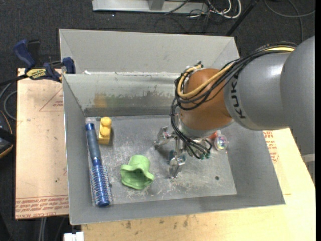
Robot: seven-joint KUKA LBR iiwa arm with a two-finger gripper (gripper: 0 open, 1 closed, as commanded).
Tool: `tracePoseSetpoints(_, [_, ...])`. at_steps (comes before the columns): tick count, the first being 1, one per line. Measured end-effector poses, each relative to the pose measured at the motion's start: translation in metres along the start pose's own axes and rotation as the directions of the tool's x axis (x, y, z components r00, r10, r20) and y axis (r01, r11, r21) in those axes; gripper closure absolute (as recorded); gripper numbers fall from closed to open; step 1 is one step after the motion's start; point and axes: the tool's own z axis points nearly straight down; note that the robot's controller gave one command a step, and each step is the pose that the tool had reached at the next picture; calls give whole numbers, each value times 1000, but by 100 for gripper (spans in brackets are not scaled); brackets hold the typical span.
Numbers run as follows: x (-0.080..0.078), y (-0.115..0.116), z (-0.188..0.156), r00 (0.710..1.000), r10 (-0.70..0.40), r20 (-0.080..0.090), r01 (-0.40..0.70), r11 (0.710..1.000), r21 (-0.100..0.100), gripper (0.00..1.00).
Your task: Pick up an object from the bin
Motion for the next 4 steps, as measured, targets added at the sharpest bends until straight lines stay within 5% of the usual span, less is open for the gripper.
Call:
tracePoseSetpoints(1, [11,-91,-10,999,51,2,-51,999,6,0])
tracePoseSetpoints(2, [-30,-53,8,1000,16,4,-16,1000,6,0])
tracePoseSetpoints(3, [-32,-53,5,1000,21,13,-21,1000,4,100])
tracePoseSetpoints(4, [-45,-60,-118,1000,11,11,-11,1000,5,100])
